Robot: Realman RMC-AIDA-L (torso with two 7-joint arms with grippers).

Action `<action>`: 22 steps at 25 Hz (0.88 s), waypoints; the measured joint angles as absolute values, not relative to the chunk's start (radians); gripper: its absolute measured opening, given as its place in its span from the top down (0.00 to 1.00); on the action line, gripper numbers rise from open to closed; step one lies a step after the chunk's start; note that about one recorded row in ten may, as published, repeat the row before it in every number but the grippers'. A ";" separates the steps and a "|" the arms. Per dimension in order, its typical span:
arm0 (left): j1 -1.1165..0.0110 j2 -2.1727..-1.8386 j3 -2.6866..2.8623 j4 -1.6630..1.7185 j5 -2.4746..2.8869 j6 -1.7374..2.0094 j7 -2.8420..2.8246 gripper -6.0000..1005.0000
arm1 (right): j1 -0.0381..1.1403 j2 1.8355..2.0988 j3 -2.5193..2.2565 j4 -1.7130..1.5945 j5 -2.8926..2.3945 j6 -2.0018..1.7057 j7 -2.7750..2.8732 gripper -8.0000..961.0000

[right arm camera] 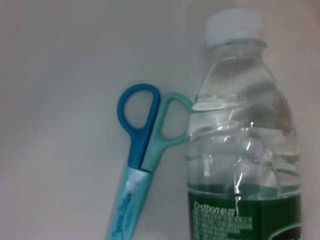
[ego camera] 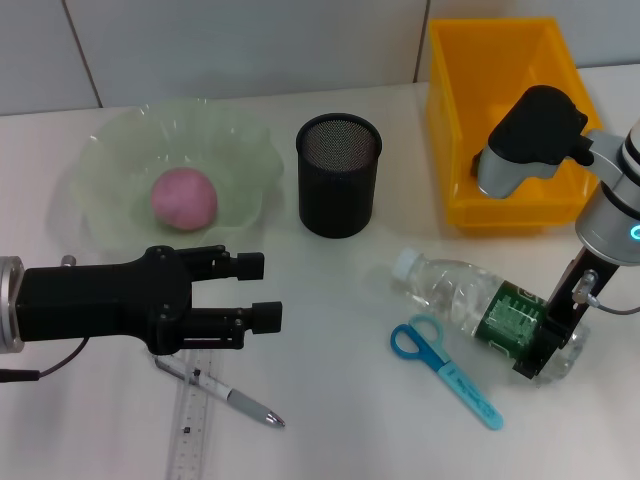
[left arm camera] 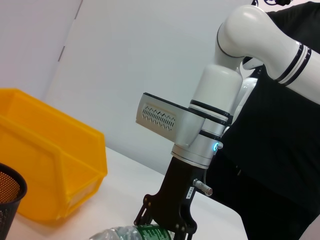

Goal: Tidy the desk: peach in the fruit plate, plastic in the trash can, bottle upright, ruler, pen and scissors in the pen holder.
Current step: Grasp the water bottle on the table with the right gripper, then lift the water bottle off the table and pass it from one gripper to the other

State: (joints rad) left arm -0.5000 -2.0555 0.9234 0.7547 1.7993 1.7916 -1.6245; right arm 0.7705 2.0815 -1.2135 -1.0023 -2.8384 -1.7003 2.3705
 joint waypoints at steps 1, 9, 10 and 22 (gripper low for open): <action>-0.500 -2.055 0.923 0.755 1.799 1.792 -1.625 0.22 | 0.769 2.082 -1.213 -1.004 -2.837 -1.699 2.368 0.21; -0.500 -2.055 0.923 0.755 1.799 1.792 -1.625 0.22 | 0.751 2.082 -1.213 -1.027 -2.824 -1.677 2.349 0.21; -0.500 -2.055 0.923 0.755 1.799 1.792 -1.625 0.22 | 0.746 2.082 -1.213 -1.039 -2.817 -1.677 2.347 0.21; -0.504 -2.050 0.923 0.755 1.799 1.792 -1.625 0.22 | 0.701 2.081 -1.224 -1.142 -2.768 -1.687 2.337 0.21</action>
